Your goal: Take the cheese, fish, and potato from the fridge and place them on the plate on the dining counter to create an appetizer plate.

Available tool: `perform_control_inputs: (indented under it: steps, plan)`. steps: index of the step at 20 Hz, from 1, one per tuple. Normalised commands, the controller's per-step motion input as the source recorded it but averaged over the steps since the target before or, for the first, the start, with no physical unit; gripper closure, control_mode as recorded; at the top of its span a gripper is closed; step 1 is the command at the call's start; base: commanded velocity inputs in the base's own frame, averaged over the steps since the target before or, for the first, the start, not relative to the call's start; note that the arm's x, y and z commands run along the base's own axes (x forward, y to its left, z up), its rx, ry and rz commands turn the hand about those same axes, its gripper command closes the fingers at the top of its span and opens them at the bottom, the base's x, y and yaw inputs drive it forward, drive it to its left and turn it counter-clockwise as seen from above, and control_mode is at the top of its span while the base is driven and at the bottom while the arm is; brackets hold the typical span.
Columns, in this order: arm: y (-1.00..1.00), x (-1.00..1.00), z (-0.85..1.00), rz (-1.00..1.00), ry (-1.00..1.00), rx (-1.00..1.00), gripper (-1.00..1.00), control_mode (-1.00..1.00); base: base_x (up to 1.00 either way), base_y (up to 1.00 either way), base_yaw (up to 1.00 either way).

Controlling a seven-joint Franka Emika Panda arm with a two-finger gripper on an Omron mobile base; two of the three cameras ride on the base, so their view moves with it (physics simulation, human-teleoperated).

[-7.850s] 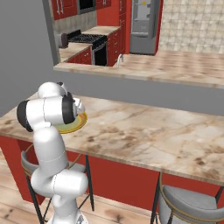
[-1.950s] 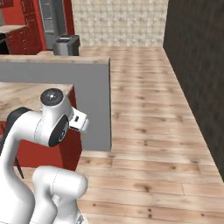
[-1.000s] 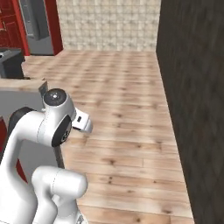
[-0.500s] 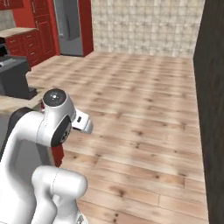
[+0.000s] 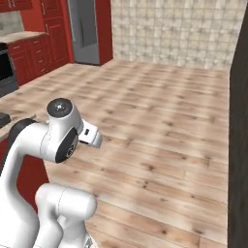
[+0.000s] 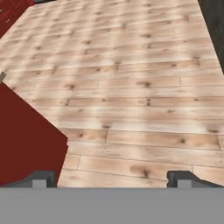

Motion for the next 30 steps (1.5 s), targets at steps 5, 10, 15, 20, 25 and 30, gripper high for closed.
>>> perform_control_inputs:
  steps: [5,10,15,20,25,30]
  plan:
    - [0.0,0.0,0.0,0.0,0.0,0.0,-1.0,1.0,1.0,-0.62,0.18]
    - [0.0,0.0,0.0,0.0,0.0,0.0,-1.0,1.0,1.0,-0.43,0.26]
    - [0.0,0.0,0.0,0.0,0.0,0.0,-1.0,1.0,1.0,-0.15,0.44]
    - [0.0,0.0,0.0,0.0,0.0,0.0,-1.0,1.0,1.0,-0.1,0.55]
    - [0.0,0.0,0.0,0.0,0.0,0.0,-1.0,1.0,1.0,-0.07,0.45]
    - [0.0,0.0,0.0,0.0,0.0,0.0,-1.0,1.0,1.0,0.0,0.3]
